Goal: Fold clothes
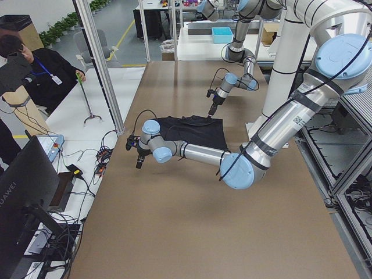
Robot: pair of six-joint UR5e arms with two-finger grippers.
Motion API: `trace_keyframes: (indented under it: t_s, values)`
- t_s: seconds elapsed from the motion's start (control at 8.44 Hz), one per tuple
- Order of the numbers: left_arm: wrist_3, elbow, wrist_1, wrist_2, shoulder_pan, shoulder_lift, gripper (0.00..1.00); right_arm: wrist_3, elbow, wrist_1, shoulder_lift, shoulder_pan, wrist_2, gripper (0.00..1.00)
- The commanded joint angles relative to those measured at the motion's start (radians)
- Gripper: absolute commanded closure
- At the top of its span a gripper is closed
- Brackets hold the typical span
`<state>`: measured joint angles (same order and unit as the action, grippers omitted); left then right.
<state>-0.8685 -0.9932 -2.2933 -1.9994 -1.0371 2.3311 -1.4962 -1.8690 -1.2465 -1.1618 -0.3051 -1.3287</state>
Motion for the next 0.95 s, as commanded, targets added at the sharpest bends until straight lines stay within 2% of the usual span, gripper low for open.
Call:
trace_keyframes:
  t_s: [0.0, 0.24, 0.47, 0.83]
  values:
    - [-0.003, -0.001, 0.0, -0.001, 0.0, -0.006, 0.05, 0.179, 0.007, -0.074, 0.013, 0.023, 0.0, 0.4]
    - [-0.004, -0.001, -0.001, -0.001, 0.0, -0.007, 0.05, 0.272, 0.019, -0.155, 0.075, 0.024, 0.0, 0.45]
    - [-0.003, 0.001, 0.0, -0.001, 0.0, -0.007, 0.05, 0.365, 0.04, -0.159, 0.083, 0.035, 0.003, 0.49]
    - [-0.003, 0.004, -0.001, 0.001, 0.014, -0.007, 0.05, 0.407, 0.048, -0.16, 0.074, 0.037, 0.009, 0.63]
